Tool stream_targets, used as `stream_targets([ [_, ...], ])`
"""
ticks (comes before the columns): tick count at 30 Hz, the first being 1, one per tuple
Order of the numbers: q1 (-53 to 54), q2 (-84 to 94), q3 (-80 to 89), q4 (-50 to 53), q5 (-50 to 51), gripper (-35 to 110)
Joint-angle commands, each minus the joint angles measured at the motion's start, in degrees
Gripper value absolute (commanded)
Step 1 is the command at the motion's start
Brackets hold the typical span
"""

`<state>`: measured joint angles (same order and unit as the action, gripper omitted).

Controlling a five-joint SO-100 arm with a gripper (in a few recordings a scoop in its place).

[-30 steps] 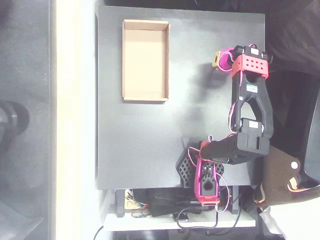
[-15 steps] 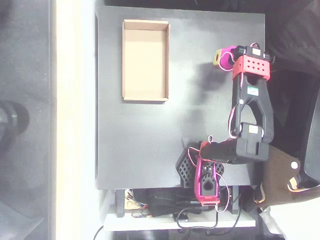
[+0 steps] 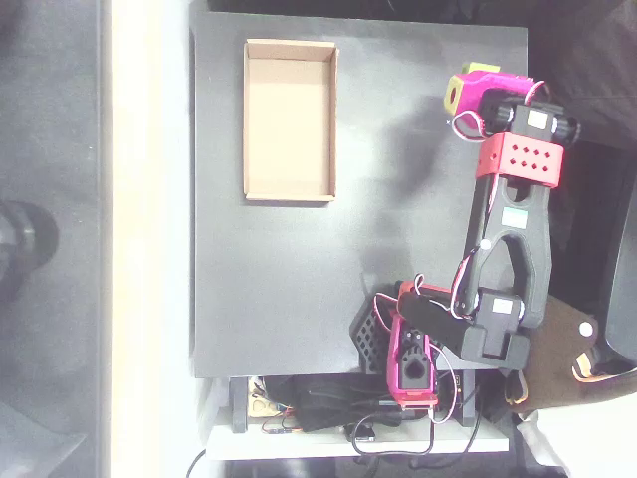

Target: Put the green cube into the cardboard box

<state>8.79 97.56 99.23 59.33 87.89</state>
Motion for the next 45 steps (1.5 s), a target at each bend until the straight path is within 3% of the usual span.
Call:
stream_targets([
  [1, -0.2, 4.2, -6.8, 0.5, 0.3, 4],
  [14, -10.5, 4.5, -19.0, 0.5, 0.3, 4],
  [30, -31.4, 4.1, -19.3, 0.5, 0.4, 4],
  [45, -42.5, -1.0, -18.3, 0.9, 0.4, 4],
])
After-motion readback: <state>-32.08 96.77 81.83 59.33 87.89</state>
